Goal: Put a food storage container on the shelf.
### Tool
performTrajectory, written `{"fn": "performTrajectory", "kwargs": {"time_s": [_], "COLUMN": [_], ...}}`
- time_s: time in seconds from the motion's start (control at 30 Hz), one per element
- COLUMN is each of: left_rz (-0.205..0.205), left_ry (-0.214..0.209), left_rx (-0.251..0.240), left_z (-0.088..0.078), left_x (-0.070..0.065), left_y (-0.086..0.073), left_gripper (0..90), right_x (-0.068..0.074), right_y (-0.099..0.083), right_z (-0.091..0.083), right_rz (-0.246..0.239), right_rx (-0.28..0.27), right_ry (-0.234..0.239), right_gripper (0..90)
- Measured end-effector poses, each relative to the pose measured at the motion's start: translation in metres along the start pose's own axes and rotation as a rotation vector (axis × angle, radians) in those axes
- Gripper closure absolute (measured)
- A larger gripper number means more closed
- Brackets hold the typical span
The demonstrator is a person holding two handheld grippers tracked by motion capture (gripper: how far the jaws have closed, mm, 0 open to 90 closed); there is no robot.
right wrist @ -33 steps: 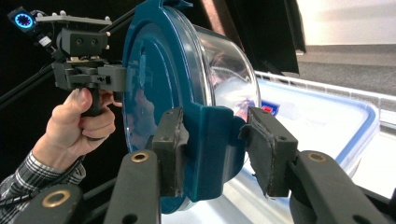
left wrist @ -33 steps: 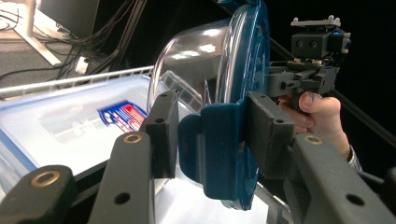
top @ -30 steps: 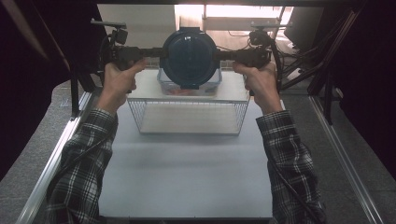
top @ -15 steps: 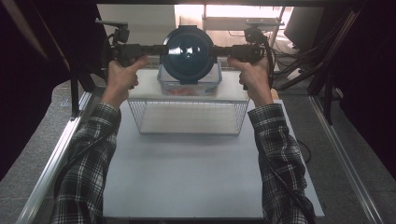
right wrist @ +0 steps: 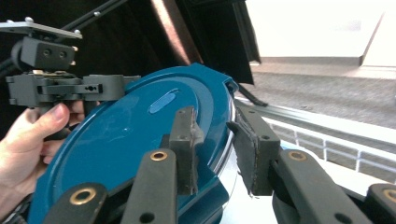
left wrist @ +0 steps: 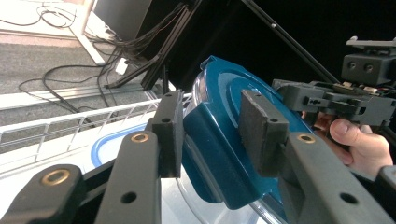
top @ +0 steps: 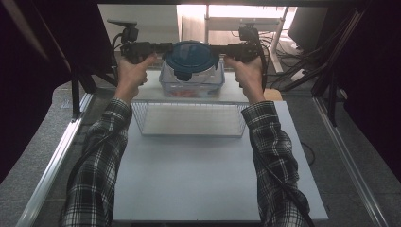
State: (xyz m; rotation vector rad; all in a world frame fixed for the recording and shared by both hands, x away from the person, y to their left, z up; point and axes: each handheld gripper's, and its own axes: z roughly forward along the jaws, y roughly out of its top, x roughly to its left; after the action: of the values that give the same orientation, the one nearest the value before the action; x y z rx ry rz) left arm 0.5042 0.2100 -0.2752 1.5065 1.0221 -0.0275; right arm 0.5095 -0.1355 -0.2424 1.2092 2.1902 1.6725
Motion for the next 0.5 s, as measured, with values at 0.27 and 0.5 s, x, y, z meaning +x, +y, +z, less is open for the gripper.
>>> {"fn": "performTrajectory", "kwargs": {"time_s": [0.27,0.5], "left_rz": [0.162,0.217], "left_ry": [0.13,0.111], "left_rx": [-0.01,0.092], "left_z": [-0.042,-0.039], "left_x": [-0.029,-0.035], "left_y": [-0.023,-0.05], "left_gripper": [77.4,89.3], "right_x": [0.019,0.044], "right_y": [-0.018,-0.049], "right_z": [-0.041,-0.042], "right_rz": [-0.123,-0.224], "right_rx": [-0.026,0.072], "right_ry": [-0.059,-0.013], "right_gripper": [88.6,88.8]}}
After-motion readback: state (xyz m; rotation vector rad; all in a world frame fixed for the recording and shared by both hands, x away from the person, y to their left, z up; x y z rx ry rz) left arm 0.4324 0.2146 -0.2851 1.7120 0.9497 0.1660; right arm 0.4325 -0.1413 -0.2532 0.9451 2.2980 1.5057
